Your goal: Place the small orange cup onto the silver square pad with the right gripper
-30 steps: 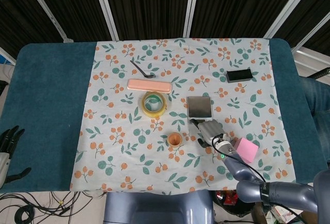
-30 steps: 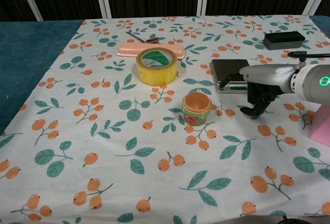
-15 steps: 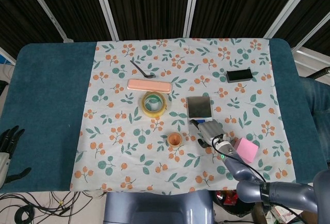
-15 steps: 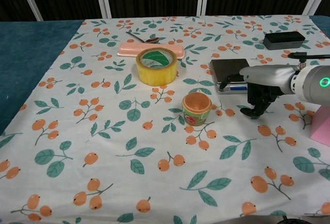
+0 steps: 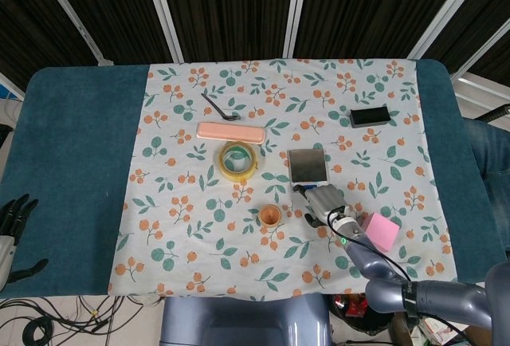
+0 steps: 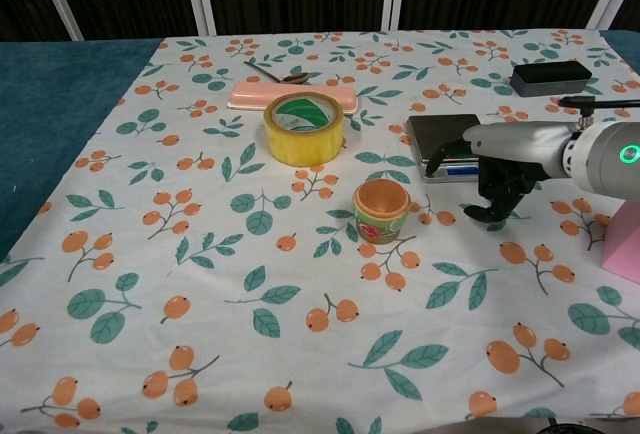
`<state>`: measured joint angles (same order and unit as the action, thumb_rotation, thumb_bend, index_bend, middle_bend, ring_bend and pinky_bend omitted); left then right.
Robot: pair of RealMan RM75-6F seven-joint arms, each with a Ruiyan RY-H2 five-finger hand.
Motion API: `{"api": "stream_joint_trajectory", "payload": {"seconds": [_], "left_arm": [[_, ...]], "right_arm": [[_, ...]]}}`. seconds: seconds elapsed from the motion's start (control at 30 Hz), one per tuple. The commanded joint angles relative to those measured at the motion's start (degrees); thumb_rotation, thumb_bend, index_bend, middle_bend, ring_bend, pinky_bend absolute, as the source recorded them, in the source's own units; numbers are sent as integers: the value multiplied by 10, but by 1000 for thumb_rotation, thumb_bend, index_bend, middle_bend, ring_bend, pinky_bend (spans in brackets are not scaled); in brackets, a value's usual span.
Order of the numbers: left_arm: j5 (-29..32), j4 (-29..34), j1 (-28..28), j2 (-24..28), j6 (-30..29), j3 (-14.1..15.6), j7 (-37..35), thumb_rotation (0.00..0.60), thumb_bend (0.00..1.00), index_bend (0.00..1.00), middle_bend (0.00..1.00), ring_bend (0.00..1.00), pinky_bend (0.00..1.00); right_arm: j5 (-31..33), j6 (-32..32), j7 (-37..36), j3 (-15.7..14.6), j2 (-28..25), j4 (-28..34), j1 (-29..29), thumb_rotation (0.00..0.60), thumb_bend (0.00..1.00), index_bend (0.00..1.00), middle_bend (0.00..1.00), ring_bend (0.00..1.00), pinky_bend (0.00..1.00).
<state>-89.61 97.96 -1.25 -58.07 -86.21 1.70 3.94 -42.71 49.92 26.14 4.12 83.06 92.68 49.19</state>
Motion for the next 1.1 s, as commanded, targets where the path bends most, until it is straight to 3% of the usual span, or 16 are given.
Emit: {"api": "stream_joint_trajectory", "payload": {"seconds": [0.03, 0.13, 0.2, 0.27, 0.37, 0.47, 0.57, 0.67, 0.87, 1.1], "left_arm": [[0, 0, 0, 0, 0, 0, 0, 600, 125, 17, 0, 0, 271], [0, 0, 0, 0, 0, 0, 0, 600, 126, 17, 0, 0, 271], [0, 0, 0, 0, 0, 0, 0, 600, 125, 18, 0, 0, 271], [0, 0, 0, 0, 0, 0, 0, 600, 125, 19, 0, 0, 271], [0, 0, 0, 0, 0, 0, 0, 600, 125, 20, 0, 0, 271], [0, 0, 0, 0, 0, 0, 0, 600, 126, 21, 0, 0, 271], [0, 0, 0, 0, 0, 0, 0, 600, 125, 22, 0, 0, 271], [1, 0, 0, 0, 1, 0, 1, 600, 125, 23, 0, 0, 271], [0, 1, 0, 0, 0, 0, 1, 600, 125, 23, 0, 0, 271], [2, 1, 0, 1, 2, 0, 1, 600, 126, 23, 0, 0, 271]], "right_arm": [[-11, 10, -9, 7, -2, 5, -4, 600, 346, 153, 1000, 1000, 969], [-26, 22, -19, 12, -5, 10, -10, 600, 298, 146, 956, 980, 935], [-34, 27, -26, 14, -7, 14, -14, 600, 257, 141, 813, 889, 864], [-41, 26, -34, 15, -11, 18, -18, 600, 204, 132, 569, 699, 712], [-52, 22, -45, 14, -20, 28, -22, 600, 152, 126, 300, 422, 458], [-69, 18, -54, 13, -30, 41, -25, 600, 131, 118, 137, 238, 320], [-94, 20, -66, 13, -37, 53, -30, 600, 130, 115, 81, 170, 260], [-124, 26, -73, 9, -37, 61, -36, 600, 130, 115, 74, 164, 230], [-168, 36, -79, 7, -14, 61, -39, 600, 129, 115, 76, 166, 221], [-176, 22, -66, 7, 22, 44, -26, 600, 129, 113, 78, 166, 221]]}}
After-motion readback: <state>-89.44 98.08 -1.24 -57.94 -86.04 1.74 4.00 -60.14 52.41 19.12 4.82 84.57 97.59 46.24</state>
